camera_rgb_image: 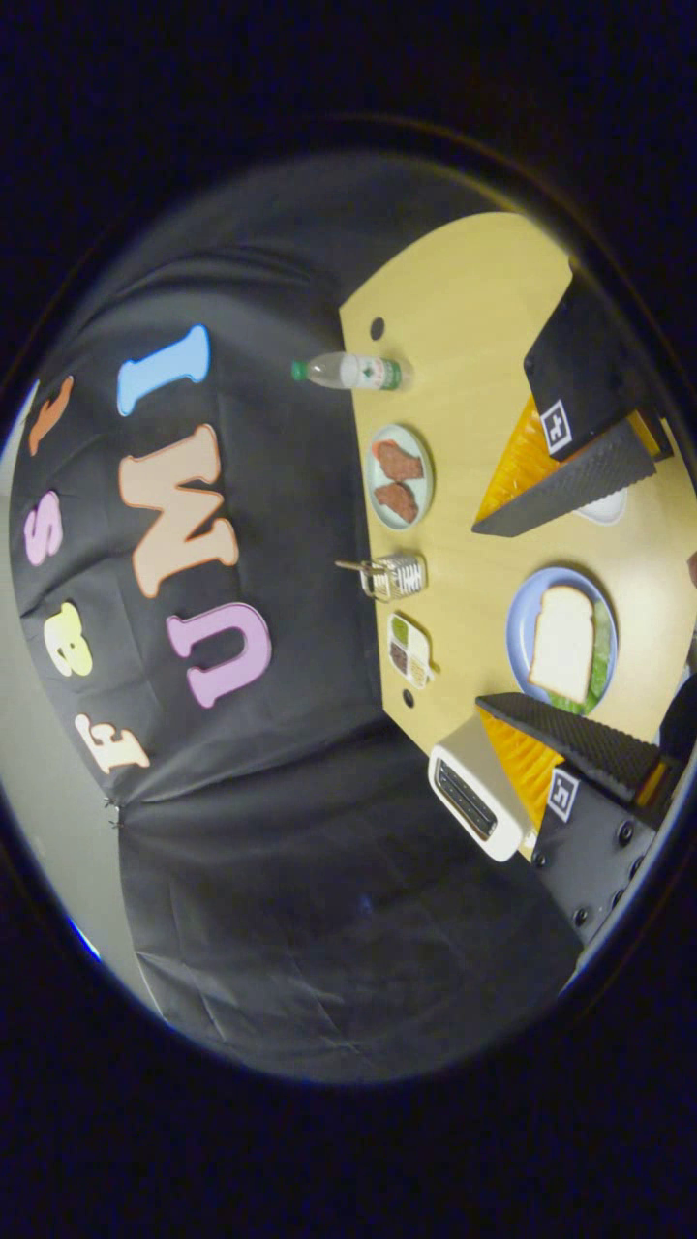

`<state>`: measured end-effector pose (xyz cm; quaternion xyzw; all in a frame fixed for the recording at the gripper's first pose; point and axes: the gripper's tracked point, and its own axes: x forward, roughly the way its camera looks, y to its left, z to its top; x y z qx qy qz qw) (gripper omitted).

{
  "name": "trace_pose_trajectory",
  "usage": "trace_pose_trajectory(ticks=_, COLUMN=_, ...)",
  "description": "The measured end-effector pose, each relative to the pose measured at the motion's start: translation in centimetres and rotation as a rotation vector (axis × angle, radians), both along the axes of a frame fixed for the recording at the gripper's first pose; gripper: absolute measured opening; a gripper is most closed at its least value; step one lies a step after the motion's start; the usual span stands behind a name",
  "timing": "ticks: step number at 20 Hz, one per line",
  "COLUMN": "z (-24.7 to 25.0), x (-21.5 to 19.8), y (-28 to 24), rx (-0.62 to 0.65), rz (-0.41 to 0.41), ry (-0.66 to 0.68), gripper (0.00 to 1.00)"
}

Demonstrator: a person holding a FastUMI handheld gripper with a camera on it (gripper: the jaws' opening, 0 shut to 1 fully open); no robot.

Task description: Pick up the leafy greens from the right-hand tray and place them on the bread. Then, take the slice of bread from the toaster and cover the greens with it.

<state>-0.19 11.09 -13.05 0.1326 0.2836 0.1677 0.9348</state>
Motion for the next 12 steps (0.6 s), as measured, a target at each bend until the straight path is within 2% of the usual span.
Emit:
trace_pose_trajectory(ticks=5, z=4.2, x=-0.7, y=-3.8, rx=-0.067, rz=-0.122, ry=-0.160, gripper=1.00)
trace_pose_trajectory(ticks=9, z=6.9, x=-1.9, y=-8.5, rx=-0.237, rz=-0.267, ry=-0.285, gripper=1.00)
trace_pose_trajectory(ticks=12, z=9.1, x=-3.2, y=-9.4, rx=-0.250, rz=-0.322, ry=-0.356, gripper=1.00)
